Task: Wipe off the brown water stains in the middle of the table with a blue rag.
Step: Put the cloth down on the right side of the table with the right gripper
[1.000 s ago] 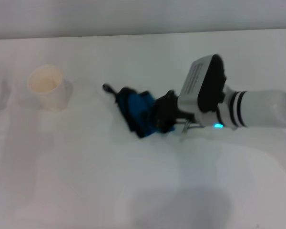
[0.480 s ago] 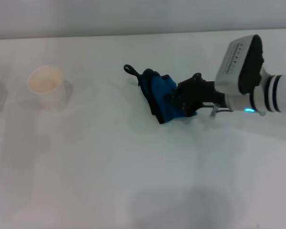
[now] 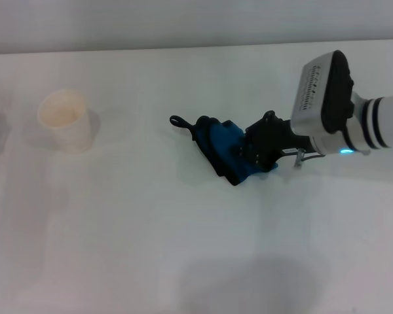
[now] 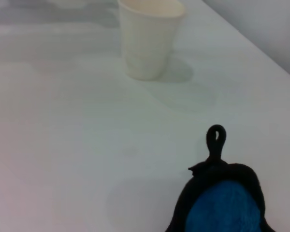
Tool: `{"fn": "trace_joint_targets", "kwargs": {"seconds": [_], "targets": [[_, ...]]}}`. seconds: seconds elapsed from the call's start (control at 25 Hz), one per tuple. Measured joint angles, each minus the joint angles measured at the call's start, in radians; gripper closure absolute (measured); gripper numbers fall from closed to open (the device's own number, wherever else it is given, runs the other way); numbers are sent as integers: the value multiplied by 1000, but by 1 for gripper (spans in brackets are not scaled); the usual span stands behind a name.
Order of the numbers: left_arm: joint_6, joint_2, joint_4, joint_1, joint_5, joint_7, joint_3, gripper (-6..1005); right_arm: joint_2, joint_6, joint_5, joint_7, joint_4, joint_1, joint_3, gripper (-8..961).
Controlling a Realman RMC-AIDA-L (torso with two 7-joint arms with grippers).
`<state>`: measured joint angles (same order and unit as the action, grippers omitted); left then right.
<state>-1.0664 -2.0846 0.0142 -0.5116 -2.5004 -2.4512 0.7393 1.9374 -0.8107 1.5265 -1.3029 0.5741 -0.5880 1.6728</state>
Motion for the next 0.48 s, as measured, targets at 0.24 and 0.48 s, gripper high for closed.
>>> {"fn": "trace_joint_targets", "kwargs": {"seconds": [0.24, 0.48], "targets": [[-6, 0, -2, -1, 0, 2, 0, 138, 55, 37, 107, -13, 10, -1, -74, 858], [-6, 0, -2, -1, -1, 4, 0, 138, 75, 66, 156, -31, 42, 23, -84, 858]]}}
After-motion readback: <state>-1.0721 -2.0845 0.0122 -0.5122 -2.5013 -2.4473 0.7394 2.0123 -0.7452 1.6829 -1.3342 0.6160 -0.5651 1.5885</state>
